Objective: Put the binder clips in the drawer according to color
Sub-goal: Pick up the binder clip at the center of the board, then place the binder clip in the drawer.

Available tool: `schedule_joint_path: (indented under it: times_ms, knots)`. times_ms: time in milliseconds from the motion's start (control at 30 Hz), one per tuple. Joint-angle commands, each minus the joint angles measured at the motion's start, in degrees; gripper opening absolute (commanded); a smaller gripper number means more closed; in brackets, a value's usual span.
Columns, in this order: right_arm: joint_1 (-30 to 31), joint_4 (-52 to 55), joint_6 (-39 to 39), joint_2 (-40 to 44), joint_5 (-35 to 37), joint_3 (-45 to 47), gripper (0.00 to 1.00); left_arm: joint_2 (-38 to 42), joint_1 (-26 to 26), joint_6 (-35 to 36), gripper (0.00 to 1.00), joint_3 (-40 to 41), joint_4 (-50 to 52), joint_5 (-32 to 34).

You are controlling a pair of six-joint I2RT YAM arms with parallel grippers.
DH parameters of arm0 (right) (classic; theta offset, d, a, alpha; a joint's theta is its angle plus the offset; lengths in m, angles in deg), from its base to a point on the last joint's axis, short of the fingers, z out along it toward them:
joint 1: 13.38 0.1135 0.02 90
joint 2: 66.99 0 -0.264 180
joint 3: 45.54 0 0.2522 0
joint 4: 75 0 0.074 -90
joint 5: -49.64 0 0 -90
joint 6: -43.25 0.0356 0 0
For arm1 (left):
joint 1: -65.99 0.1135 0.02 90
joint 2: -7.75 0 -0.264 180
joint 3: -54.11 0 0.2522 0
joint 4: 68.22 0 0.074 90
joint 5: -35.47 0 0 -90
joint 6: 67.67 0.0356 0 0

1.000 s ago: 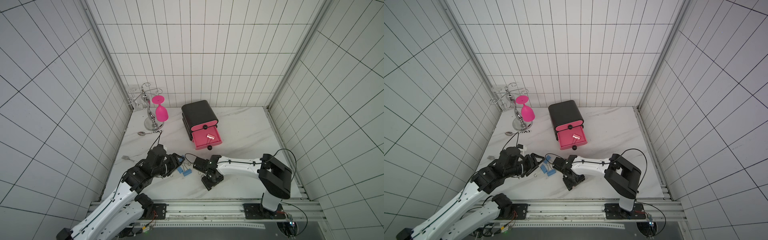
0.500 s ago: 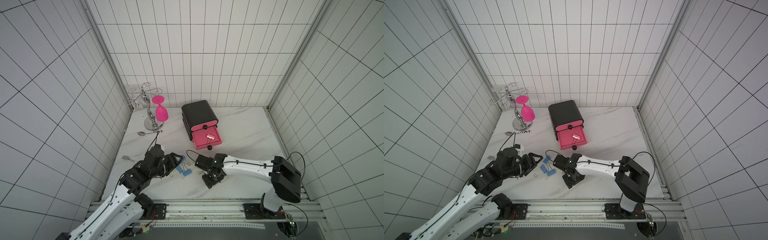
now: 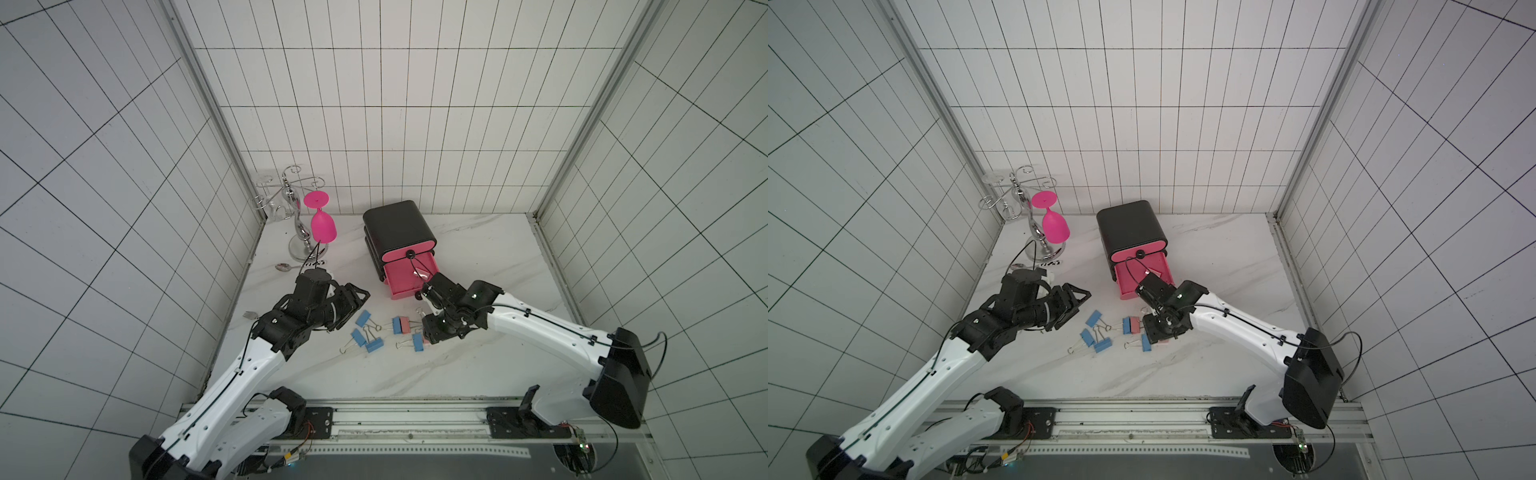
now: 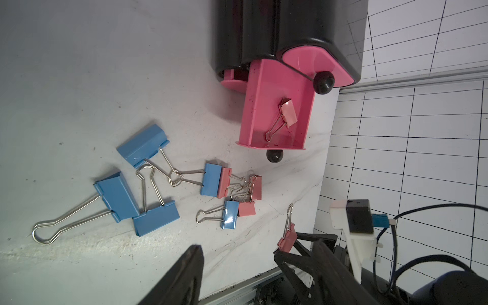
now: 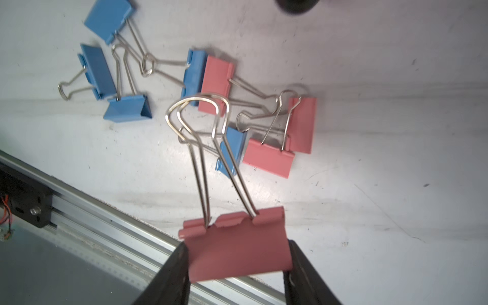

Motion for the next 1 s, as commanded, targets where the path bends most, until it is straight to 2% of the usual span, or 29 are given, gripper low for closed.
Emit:
schedule_joint_path:
  times_ms: [0,300,567,800,967]
  knots:
    - [-2.9,2.5,-3.5,-2.4,-1.0,-5.5,0.43,-3.0,0.7,2.5,0.68,-2.9,-3.9,-3.5]
    - [-7.2,5.2,-7.6,-15.9,-2.0,-21.6,0.42,-12.2,3.8,3.7,0.68,-5.4,-7.7,-12.2]
    - [-9.3,7.1,-8.3,-27.0,-1.5,-33.8,0.41,-14.0,8.0,5.2,0.68,-5.6,-7.3,-15.2]
    - [-9.8,8.3,-9.5,-31.8,-1.7,-38.8,0.43,-13.8,10.5,6.5,0.68,-5.2,-6.1,-16.8]
    - [-10.0,8.5,-9.7,-33.1,-1.4,-40.5,0.49,-13.6,11.3,6.9,0.68,-4.9,-5.7,-17.5]
